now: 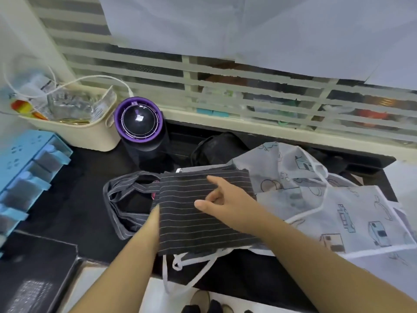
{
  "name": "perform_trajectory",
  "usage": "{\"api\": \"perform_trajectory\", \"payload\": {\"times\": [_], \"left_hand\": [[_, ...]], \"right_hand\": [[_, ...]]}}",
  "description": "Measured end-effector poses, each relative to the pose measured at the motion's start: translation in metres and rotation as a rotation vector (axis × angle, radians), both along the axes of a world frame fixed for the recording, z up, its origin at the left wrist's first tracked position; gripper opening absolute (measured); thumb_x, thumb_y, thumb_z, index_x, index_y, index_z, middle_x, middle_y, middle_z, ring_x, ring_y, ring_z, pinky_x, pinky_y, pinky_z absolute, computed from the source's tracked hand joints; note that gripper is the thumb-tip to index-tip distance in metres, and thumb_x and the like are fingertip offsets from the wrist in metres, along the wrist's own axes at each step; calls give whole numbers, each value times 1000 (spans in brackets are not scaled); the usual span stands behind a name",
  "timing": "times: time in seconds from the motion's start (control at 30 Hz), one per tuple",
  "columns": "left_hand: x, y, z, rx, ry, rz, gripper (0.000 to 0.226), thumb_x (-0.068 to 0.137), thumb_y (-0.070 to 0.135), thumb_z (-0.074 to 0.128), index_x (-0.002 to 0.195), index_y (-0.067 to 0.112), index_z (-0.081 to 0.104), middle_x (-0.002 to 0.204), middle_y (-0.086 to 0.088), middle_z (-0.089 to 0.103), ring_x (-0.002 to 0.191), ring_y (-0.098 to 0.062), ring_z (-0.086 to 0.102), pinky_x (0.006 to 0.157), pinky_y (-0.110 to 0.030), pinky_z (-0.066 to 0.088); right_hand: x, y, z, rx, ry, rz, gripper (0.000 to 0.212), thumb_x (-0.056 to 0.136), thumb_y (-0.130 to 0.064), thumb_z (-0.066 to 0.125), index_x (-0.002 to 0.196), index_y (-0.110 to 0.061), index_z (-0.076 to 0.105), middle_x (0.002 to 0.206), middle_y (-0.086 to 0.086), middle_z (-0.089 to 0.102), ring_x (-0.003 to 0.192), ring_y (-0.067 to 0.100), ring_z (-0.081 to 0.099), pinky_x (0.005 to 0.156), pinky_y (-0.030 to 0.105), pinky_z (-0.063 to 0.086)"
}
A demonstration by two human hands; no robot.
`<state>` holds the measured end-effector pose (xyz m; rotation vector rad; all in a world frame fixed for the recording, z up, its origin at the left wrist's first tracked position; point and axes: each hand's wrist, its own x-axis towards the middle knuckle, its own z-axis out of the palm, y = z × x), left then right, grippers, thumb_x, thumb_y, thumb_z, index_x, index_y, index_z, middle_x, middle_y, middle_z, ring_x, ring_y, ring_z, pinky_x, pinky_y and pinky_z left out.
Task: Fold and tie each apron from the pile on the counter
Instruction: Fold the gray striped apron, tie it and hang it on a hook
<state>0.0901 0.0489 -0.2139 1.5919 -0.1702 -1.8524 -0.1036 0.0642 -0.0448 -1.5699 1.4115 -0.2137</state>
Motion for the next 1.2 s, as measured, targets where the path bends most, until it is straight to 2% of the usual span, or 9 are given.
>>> {"api": "perform_trajectory", "payload": {"times": [0.17, 0.27, 0.4, 0.5, 0.6, 0.8, 1.0, 1.1, 1.2], "left_hand": [[7, 15, 91, -166, -56, -143, 48, 93, 54, 47, 102, 13, 69, 101, -15, 73, 96, -31, 67, 80, -43, 52], [6, 9, 87, -328, -413, -252, 9, 94, 20, 59, 102, 19, 64, 108, -11, 71, 92, -23, 68, 87, -42, 53], [11, -6, 75, -443, -809, -331, 20, 93, 24, 61, 111, 19, 54, 105, 5, 60, 96, -16, 58, 83, -29, 45], [12, -8, 53, -394, -914, -338, 36, 91, 29, 63, 121, 12, 55, 111, -2, 64, 102, -21, 60, 86, -32, 47], [9, -11, 41, -395, -973, -338, 45, 91, 28, 62, 130, 11, 48, 125, -9, 58, 111, -25, 56, 93, -36, 46], [-18, 8, 56, -687, -1424, -405, 47, 91, 19, 60, 135, 19, 44, 130, -6, 42, 116, -24, 43, 95, -33, 38], [-65, 26, 64, -861, -1081, -901, 47, 101, 33, 40, 147, 29, 31, 155, 12, 21, 136, -13, 26, 112, -26, 24], [-75, 16, 77, -750, -621, -711, 42, 102, 23, 42, 143, 29, 38, 151, 15, 26, 120, 1, 40, 103, -11, 29], [-84, 12, 84, -550, -181, -440, 37, 102, 17, 41, 136, 31, 46, 141, 7, 45, 112, -4, 50, 95, -23, 44]], "right_hand": [[-23, 4, -51, -191, 296, 102, 62, 92, -46, 55, 147, -33, 28, 144, -10, 43, 135, 13, 33, 117, 42, 23], [-26, 7, -65, -317, 302, 86, 54, 93, -41, 55, 143, -32, 37, 147, -9, 38, 138, 13, 28, 118, 38, 18], [-25, 7, -77, -421, 350, -55, 56, 90, -34, 62, 141, -28, 41, 152, -4, 26, 140, 17, 19, 117, 32, 16], [-24, 9, -83, -327, 170, -366, 61, 86, -21, 68, 140, -23, 39, 143, 1, 35, 130, 16, 35, 111, 28, 29], [-28, 4, -79, -153, -132, -688, 48, 81, -15, 74, 120, -22, 46, 111, -1, 59, 96, 8, 59, 87, 23, 51], [-32, -11, -76, 344, -305, -571, 40, 77, -15, 78, 112, -15, 60, 110, 5, 69, 101, 22, 66, 99, 40, 49], [-34, -9, -64, 302, -285, -641, 23, 83, -10, 69, 103, -13, 61, 100, 12, 70, 93, 28, 67, 92, 46, 52], [-41, -8, -51, 257, -252, -626, 17, 83, -10, 66, 98, -15, 60, 94, 11, 70, 87, 29, 68, 86, 44, 55], [-40, -5, -41, 203, -205, -583, 15, 85, -11, 64, 98, -16, 59, 92, 10, 69, 85, 28, 68, 85, 45, 55]]}}
